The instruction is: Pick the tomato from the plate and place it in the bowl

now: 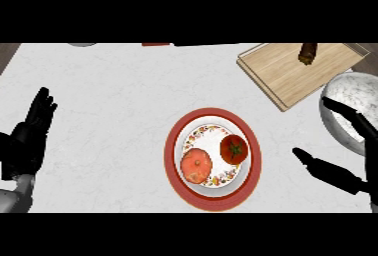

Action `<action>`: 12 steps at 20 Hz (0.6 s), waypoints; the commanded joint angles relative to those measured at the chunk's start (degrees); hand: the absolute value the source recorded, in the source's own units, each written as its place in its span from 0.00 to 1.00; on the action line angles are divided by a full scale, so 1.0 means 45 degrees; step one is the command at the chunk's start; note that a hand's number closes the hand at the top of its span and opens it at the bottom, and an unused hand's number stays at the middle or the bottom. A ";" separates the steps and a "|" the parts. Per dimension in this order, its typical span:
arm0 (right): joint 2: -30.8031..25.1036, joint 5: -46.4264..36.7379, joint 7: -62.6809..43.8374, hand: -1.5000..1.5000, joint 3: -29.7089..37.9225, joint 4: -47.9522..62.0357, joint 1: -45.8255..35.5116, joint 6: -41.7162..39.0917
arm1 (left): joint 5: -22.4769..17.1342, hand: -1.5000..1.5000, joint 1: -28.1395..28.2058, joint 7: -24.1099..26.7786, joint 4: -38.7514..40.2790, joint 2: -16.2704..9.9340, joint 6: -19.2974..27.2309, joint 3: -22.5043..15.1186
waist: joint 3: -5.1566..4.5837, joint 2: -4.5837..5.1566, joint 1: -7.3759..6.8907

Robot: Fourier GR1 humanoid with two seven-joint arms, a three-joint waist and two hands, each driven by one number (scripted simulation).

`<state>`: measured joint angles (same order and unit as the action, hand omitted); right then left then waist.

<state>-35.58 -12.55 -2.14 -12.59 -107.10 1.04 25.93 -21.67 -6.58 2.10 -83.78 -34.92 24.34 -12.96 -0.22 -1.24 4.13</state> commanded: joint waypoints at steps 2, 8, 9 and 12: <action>0.1010 -0.3659 0.0473 0.00 -0.2080 -0.2073 0.3925 0.2587 | 0.0048 0.50 0.0227 -0.0415 -0.0721 0.0077 0.0147 -0.0095 | 0.0038 0.0069 -0.0225; 0.1263 -0.6304 -0.1633 0.00 -0.2556 -0.5082 0.6755 0.2854 | 0.0208 0.50 -0.0291 -0.0697 -0.0364 0.0111 -0.0742 0.0240 | 0.0031 0.0235 -0.0659; 0.1488 -0.6641 -0.2052 0.00 -0.2398 -0.5022 0.6200 0.2457 | 0.0154 0.50 -0.0068 -0.1050 -0.0991 0.0087 -0.0827 0.0400 | 0.0038 0.0245 -0.0802; 0.1277 -0.7550 -0.3775 0.00 -0.2045 -0.6124 0.5744 0.0795 | 0.0466 0.50 0.0142 -0.0548 -0.0840 0.0258 -0.0943 0.0592 | 0.0032 0.0258 -0.0897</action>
<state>-30.11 -40.64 -11.37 -22.56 -128.93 26.94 34.64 -20.34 -7.98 -1.02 -85.94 -34.17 21.16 -11.26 -0.07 -0.24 1.13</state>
